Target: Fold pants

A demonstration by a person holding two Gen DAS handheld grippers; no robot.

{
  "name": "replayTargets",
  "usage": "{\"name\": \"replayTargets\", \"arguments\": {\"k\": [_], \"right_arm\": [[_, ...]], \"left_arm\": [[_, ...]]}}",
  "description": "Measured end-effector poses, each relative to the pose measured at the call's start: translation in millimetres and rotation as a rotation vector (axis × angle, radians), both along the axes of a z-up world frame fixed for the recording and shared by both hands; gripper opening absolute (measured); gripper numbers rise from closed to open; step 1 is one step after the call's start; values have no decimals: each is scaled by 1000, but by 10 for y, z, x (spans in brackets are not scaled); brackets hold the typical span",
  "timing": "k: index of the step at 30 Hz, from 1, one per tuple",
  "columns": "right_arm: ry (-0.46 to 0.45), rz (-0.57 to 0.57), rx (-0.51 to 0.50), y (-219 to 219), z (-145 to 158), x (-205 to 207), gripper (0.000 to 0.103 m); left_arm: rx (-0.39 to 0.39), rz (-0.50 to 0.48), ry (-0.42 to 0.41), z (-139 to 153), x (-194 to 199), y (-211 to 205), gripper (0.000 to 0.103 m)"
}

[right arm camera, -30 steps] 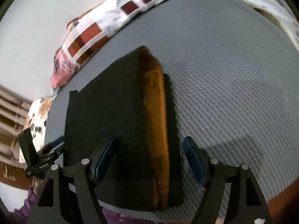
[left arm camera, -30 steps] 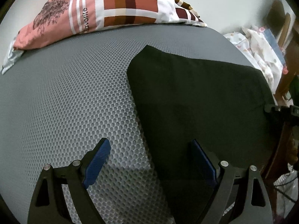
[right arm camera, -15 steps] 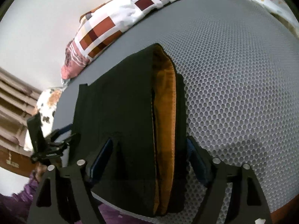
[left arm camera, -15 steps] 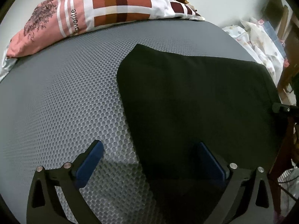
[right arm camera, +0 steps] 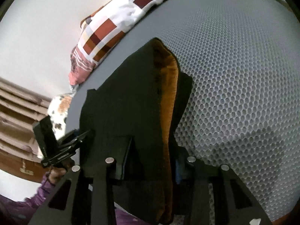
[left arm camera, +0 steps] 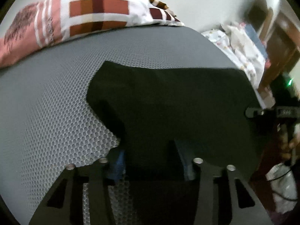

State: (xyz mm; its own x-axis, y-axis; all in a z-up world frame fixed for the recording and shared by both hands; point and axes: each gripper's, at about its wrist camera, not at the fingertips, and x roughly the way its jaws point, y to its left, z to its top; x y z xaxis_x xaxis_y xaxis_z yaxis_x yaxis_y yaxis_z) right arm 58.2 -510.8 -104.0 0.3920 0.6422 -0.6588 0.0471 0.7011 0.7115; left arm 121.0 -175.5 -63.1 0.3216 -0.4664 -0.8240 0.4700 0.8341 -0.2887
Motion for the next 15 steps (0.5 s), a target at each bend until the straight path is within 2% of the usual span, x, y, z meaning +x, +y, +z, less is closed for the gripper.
{"name": "replayTargets", "arguments": {"k": [3, 5, 7, 8, 10, 11, 12, 13, 14, 15], "right_arm": [[-6, 11, -14, 1, 16, -8, 35], [-2, 19, -23, 8, 21, -7, 43], [7, 11, 13, 6, 3, 51, 48], [7, 8, 20, 4, 0, 68, 48], [5, 8, 19, 13, 7, 82, 48], [8, 5, 12, 17, 9, 82, 45], [11, 6, 2, 18, 14, 89, 43], [12, 8, -3, 28, 19, 102, 38], [12, 5, 13, 32, 21, 106, 34], [13, -2, 32, 37, 22, 105, 33]], "left_arm": [[-110, 13, 91, -46, 109, 219, 39], [-159, 9, 130, -73, 154, 313, 39], [-177, -4, 150, -77, 188, 337, 40], [-195, -10, 168, -78, 212, 359, 44], [-279, -25, 230, -88, 275, 378, 63], [-312, -26, 254, -91, 289, 381, 77], [-350, -15, 280, -96, 314, 376, 79], [-352, -8, 278, -90, 328, 352, 79], [-318, -16, 245, -63, 307, 294, 69], [-262, -29, 207, -44, 276, 233, 36]]}}
